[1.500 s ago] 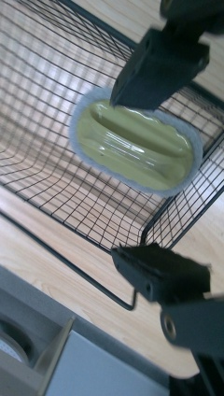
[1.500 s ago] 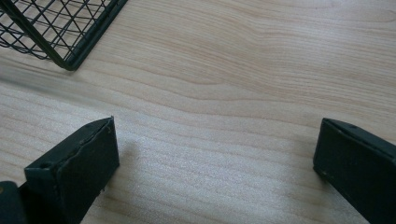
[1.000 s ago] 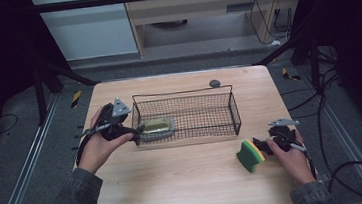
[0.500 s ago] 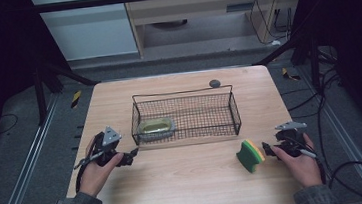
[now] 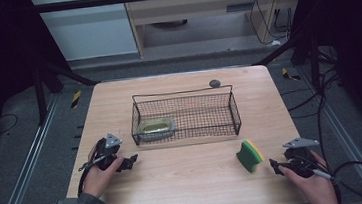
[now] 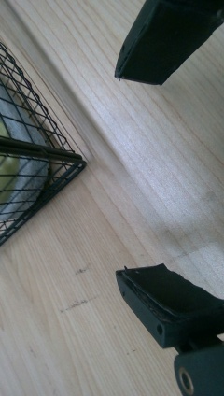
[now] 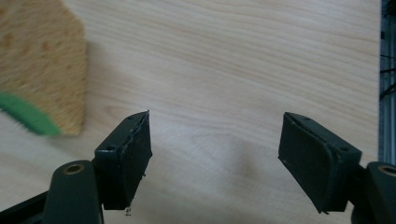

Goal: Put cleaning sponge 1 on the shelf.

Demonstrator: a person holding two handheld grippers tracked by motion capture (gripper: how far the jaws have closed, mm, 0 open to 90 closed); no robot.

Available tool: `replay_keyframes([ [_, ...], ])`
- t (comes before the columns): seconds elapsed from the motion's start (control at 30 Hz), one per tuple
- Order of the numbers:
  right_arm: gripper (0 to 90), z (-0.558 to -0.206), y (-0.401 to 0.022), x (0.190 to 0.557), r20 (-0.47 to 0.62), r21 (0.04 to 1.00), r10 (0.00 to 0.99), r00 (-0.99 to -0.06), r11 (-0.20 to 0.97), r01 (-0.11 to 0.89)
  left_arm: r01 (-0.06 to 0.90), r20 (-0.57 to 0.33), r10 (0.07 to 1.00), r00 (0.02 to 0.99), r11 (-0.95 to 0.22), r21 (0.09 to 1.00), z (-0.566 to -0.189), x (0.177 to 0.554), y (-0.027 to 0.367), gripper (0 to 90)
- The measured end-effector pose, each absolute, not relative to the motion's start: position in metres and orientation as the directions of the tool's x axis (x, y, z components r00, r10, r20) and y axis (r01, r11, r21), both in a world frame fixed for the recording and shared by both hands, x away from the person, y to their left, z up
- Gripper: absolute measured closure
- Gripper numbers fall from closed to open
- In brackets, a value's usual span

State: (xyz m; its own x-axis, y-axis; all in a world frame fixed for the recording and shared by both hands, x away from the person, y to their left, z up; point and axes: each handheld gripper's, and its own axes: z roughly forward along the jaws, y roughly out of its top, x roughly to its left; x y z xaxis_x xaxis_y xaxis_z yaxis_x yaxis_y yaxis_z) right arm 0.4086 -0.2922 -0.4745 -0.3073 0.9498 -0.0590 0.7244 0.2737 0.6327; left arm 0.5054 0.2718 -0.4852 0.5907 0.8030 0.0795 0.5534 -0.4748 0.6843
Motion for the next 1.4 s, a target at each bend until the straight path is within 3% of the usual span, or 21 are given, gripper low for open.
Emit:
replay_keyframes([
  [0.27,24.5,-0.473,-0.281,0.397,-0.051,0.625,0.932,-0.360,0.311,0.716,0.585,0.062,0.814,0.578,-0.466,0.663,-0.495,0.509,0.277,3.9],
  [0.43,18.5,-0.470,-0.273,0.392,-0.039,0.623,0.921,-0.387,0.325,0.712,0.603,0.036,0.818,0.573,-0.452,0.657,-0.500,0.511,0.279,3.8],
  [0.8,20.1,-0.456,-0.251,0.393,0.014,0.594,0.895,-0.447,0.352,0.724,0.597,0.022,0.833,0.554,-0.416,0.686,-0.506,0.510,0.281,0.0],
  [1.17,20.3,-0.428,-0.223,0.420,-0.011,0.481,0.880,-0.476,0.422,0.769,0.579,0.020,0.832,0.554,-0.402,0.709,-0.508,0.509,0.282,0.0],
  [1.4,23.4,-0.417,-0.211,0.444,0.042,0.408,0.883,-0.468,0.412,0.814,0.577,0.021,0.831,0.556,-0.405,0.709,-0.508,0.510,0.282,0.0],
])
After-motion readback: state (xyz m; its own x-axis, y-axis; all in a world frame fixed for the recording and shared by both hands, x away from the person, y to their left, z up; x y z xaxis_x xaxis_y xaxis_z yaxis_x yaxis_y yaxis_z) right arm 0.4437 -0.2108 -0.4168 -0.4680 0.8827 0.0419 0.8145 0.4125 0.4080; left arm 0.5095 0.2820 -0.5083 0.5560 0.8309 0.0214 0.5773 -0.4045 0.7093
